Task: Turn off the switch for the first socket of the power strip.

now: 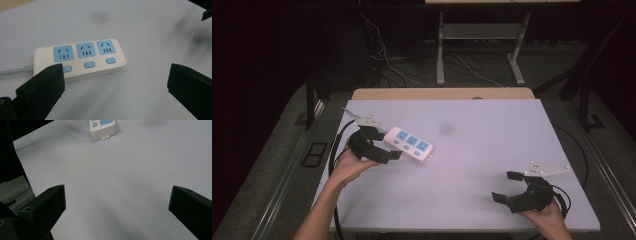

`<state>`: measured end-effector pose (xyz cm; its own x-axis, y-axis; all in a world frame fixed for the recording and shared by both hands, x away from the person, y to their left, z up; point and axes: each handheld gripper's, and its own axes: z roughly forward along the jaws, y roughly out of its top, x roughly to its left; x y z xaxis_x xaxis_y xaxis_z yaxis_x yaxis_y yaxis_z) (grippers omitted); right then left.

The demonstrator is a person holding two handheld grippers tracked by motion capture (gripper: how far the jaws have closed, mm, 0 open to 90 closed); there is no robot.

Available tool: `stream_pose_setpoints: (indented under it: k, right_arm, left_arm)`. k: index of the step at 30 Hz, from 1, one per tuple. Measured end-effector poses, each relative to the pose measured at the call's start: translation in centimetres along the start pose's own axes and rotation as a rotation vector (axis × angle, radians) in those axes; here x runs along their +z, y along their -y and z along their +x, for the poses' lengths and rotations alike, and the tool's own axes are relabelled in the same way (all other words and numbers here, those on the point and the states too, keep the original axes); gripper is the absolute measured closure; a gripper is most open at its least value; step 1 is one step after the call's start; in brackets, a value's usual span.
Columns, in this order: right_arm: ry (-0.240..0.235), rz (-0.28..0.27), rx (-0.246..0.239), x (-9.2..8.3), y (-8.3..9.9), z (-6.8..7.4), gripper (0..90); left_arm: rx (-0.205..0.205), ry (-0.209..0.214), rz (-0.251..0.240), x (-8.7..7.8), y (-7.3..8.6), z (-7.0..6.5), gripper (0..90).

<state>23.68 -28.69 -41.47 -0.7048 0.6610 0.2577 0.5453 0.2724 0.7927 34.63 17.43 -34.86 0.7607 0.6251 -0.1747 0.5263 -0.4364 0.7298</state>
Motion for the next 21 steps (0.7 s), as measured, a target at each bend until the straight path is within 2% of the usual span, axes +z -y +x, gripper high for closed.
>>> stream_pose_setpoints:
  k: [13, 21]
  right_arm:
    - [0.004, 0.001, 0.0, 0.0, 0.0, 0.0, 0.8]
    - [0.005, 0.002, -0.001, -0.1, 0.1, -0.1, 0.8]
  left_arm:
    - [0.007, -0.023, 0.037, 1.1, -1.4, 1.4, 0.2]
    - [-0.001, -0.036, 0.059, 1.7, -1.5, 2.4, 1.2]
